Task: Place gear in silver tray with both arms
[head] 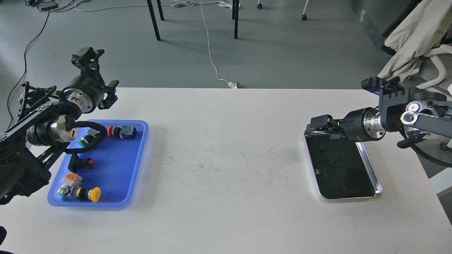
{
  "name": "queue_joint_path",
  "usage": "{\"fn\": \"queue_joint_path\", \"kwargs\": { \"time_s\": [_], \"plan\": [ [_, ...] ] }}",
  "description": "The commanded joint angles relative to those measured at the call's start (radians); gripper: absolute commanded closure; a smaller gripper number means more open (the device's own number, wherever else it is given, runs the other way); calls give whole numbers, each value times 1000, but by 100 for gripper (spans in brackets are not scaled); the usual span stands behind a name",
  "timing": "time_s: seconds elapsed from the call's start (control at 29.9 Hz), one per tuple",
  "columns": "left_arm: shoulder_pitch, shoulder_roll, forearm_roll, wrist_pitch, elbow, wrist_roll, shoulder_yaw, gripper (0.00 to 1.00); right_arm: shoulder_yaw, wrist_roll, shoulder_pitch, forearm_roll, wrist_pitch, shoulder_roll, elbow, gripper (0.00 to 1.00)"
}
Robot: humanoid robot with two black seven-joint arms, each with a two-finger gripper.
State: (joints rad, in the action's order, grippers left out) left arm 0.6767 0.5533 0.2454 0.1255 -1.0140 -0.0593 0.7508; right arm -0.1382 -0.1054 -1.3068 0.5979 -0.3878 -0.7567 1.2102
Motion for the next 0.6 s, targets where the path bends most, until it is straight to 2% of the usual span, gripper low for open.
{"fn": "queue_joint_path", "kwargs": {
  "time_s": [0.0, 0.17, 0.3, 0.43, 0.5, 0.57],
  "plan": [
    [21, -1, 0, -3, 38, -2, -2, 2, 178, 3, 18, -122, 3, -7, -76, 3],
    [47, -3, 0, -13, 78, -1, -2, 2, 412, 47, 47, -367, 4, 17, -286, 3],
    [93, -32, -1, -56, 146, -2, -2, 2, 543, 72, 110, -617, 1, 137, -449, 3],
    [144, -114, -12, -92, 241, -4, 7, 2, 691, 99, 304, -880, -46, 220, -468, 3],
    [155, -147, -17, -84, 296, -8, 15, 2, 799, 128, 433, -915, -74, 292, -460, 3],
    [165, -176, -18, -92, 311, -11, 15, 2, 920, 132, 555, -912, -101, 380, -457, 3]
  ]
}}
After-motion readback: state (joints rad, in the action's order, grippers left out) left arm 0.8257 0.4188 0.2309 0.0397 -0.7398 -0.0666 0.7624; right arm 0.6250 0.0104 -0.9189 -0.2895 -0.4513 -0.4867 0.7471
